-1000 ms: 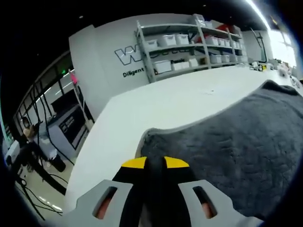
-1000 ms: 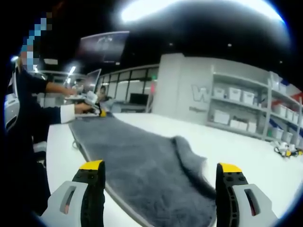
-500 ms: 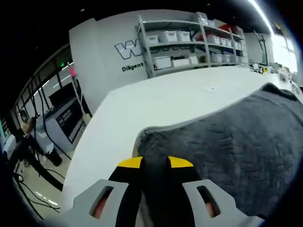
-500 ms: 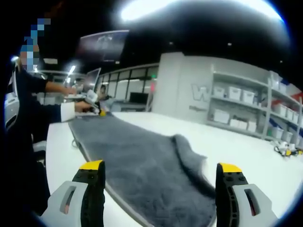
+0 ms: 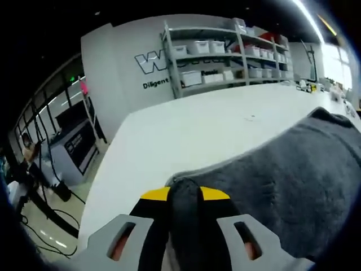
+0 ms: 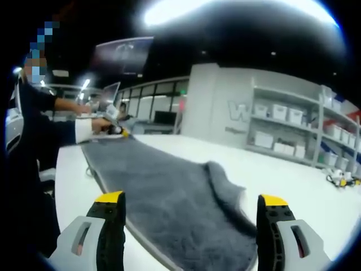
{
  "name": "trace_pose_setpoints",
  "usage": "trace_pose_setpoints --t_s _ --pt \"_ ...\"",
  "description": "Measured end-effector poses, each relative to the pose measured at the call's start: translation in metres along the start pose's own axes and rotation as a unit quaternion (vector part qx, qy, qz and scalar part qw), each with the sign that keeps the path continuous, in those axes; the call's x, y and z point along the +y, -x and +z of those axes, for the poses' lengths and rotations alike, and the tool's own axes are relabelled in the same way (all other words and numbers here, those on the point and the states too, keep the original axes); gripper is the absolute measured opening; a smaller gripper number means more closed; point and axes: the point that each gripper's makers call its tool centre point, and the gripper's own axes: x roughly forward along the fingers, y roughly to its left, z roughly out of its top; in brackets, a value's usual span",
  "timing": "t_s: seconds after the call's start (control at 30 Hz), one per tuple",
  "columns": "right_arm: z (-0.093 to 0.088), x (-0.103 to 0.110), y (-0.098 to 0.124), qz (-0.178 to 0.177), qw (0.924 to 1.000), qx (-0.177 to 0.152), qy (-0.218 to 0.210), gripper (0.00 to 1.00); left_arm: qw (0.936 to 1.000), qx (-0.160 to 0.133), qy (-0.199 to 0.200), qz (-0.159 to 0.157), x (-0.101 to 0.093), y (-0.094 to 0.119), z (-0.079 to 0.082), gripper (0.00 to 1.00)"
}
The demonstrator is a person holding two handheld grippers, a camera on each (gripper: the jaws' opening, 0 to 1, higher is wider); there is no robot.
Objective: Open the folded towel by lifting each exposed corner and separating the folded layers until the towel lies flat within the target outline without major curled edges
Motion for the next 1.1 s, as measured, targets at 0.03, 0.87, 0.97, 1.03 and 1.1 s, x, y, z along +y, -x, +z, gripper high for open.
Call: trace_pose_setpoints --t_s 0.03,0.87,0.97,1.03,1.1 --pt "0.000 0.000 0.000 0.000 1.0000 0.000 0.000 0.98 1.0000 0.002 0.002 -0.002 0.000 -0.002 -0.001 0.17" --pt "-0.004 -0.003 -0.013 -0.003 0.9999 0.015 0.003 0.93 0.9999 0.010 0.012 0.005 0.012 -0.025 -0.020 0.15" --pt "-0.003 -0.002 -0.015 -0.002 0.9999 0.015 0.001 0.92 0.9997 0.011 0.022 0.001 0.012 -0.026 -0.023 0.15" --pt "-0.003 -0.002 -0.016 -0.001 0.9999 0.016 0.000 0.92 0.9994 0.011 0.032 -0.003 0.011 -0.025 -0.024 0.15" --pt "-0.002 -0.003 -0.018 0.000 0.9998 0.018 0.000 0.92 0.9993 0.010 0.035 -0.005 0.010 -0.024 -0.024 0.15"
